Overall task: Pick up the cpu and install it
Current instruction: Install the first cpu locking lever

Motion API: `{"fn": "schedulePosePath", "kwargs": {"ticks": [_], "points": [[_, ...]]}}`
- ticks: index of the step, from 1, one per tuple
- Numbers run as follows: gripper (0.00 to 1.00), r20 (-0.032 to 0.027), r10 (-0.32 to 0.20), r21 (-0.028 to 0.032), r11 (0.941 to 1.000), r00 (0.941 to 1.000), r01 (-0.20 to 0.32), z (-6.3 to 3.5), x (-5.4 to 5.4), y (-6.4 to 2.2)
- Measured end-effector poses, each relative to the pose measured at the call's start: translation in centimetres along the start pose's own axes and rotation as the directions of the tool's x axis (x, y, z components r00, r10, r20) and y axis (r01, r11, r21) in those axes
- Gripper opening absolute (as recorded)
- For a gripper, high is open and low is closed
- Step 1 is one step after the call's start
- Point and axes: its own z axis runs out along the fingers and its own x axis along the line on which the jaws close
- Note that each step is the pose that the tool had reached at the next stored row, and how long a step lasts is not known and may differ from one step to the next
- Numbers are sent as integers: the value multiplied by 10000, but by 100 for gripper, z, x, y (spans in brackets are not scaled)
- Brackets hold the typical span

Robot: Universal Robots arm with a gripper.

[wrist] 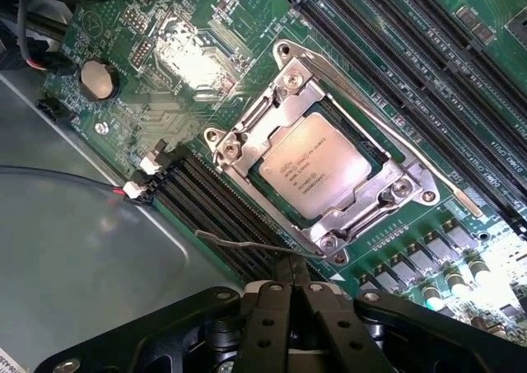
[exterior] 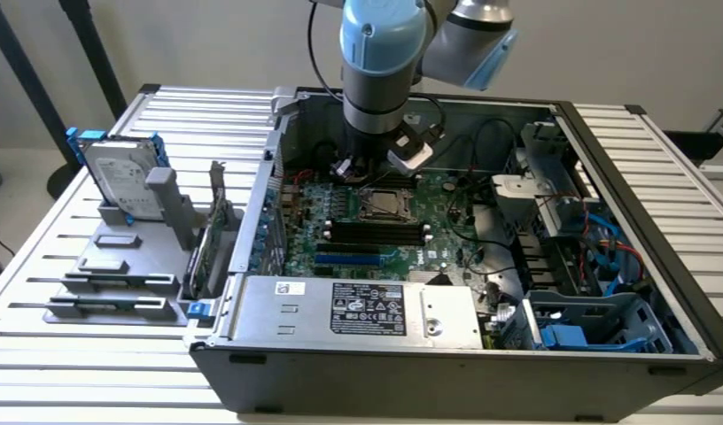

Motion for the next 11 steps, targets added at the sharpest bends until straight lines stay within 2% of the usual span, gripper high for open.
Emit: {"fn": "schedulePosePath", "kwargs": {"ticks": [11], "points": [[11,20,9,-29,10000,10000,-9,36,16,31]]}}
